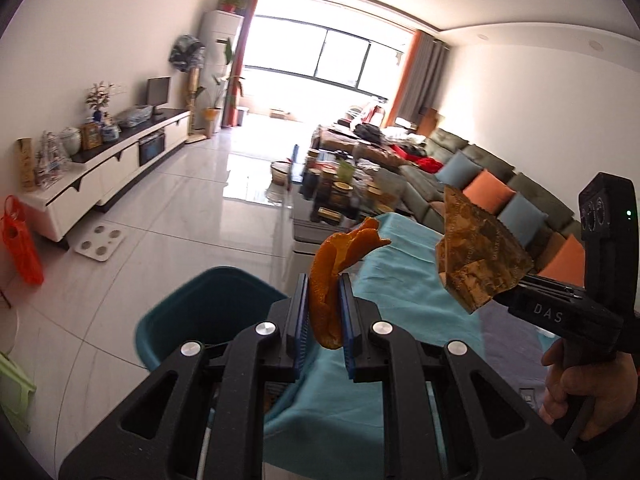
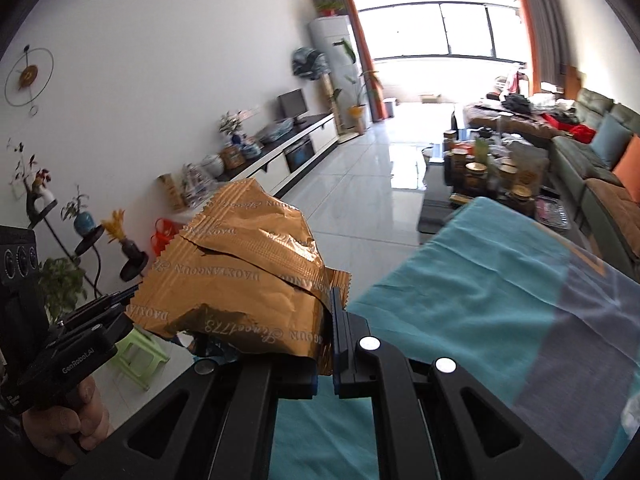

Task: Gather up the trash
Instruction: 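Carry the orange peel and gold foil bag over the teal bin and open both tools, then return both tools from the bin to the table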

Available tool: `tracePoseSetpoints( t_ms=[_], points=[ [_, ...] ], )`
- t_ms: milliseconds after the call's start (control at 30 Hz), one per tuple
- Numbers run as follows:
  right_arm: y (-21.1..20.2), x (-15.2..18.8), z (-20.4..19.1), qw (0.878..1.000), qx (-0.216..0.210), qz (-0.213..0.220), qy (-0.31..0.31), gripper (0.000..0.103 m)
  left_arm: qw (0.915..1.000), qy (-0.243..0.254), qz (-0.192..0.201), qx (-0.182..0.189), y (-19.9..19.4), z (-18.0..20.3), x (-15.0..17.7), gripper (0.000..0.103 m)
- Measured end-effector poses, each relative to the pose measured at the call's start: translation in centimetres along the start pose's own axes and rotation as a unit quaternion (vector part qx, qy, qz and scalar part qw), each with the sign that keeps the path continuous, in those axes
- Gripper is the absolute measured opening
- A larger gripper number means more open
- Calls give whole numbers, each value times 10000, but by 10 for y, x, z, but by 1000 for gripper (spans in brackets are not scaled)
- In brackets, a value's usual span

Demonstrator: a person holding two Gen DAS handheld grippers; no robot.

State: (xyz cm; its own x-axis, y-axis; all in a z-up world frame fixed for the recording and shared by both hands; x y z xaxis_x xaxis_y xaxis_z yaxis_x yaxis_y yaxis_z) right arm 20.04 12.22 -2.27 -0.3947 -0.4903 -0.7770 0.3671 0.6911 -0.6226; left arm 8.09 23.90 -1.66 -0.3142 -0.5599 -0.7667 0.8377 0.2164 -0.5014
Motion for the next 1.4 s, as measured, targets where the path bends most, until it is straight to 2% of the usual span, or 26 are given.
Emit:
tracePoseSetpoints(
  t_ms=[200, 400, 533, 733, 800, 833, 867, 900, 1000, 1067, 1133, 1267, 1400],
  points=[
    [51, -15, -30, 9985, -240, -422, -246, 4, 9991, -180, 75, -382, -7, -59, -15, 15],
    [102, -15, -50, 9932, -365, -1007, -466, 4, 9976, -343, -131, -585, -2, -104, -11, 15],
    [134, -12, -59, 9870, -393, -1431, -617, 4, 9962, -457, -308, -672, 11, -122, -1, 15],
    [172, -3, -72, 9740, -380, -2069, -846, 4, 9923, -504, -706, -882, 60, -122, 15, 16],
    [180, -1, -71, 9718, -256, -2150, -933, 10, 9904, -522, -773, -1017, 78, -122, 19, 17],
    [183, 1, -72, 9698, -251, -2232, -950, 15, 9896, -519, -822, -1058, 84, -121, 20, 26],
    [185, 3, -72, 9684, -251, -2290, -961, 23, 9893, -534, -855, -1054, 89, -123, 21, 31],
    [184, 3, -73, 9683, -183, -2272, -1019, 25, 9886, -557, -829, -1123, 93, -126, 20, 37],
    [181, 5, -71, 9695, -211, -2239, -976, 25, 9878, -591, -808, -1195, 97, -126, 19, 41],
    [179, 3, -64, 9715, -220, -2172, -919, 25, 9884, -635, -713, -1181, 94, -129, 14, 49],
    [173, 1, -57, 9750, -271, -2061, -790, 31, 9892, -637, -593, -1177, 87, -129, 8, 62],
    [155, -5, -45, 9831, -346, -1717, -536, 34, 9902, -646, -460, -1149, 69, -123, 0, 75],
    [131, -8, -31, 9896, -311, -1372, -314, 47, 9921, -618, -305, -1050, 52, -112, -9, 88]
  ],
)
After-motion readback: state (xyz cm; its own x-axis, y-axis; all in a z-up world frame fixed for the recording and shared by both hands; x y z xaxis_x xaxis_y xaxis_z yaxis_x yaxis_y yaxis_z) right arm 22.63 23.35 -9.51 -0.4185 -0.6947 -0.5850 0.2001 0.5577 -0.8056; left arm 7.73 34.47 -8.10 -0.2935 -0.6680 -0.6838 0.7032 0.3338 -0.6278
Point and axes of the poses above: each gripper's, at about its wrist camera, not at the fingertips, and y roughly the way its jaws point, z to its right, x to its underside, the point moved 4 cm from there along y, roughly the way its jaws point, and after that the axes turned 11 degrees about -y, right-handed, at the moved point
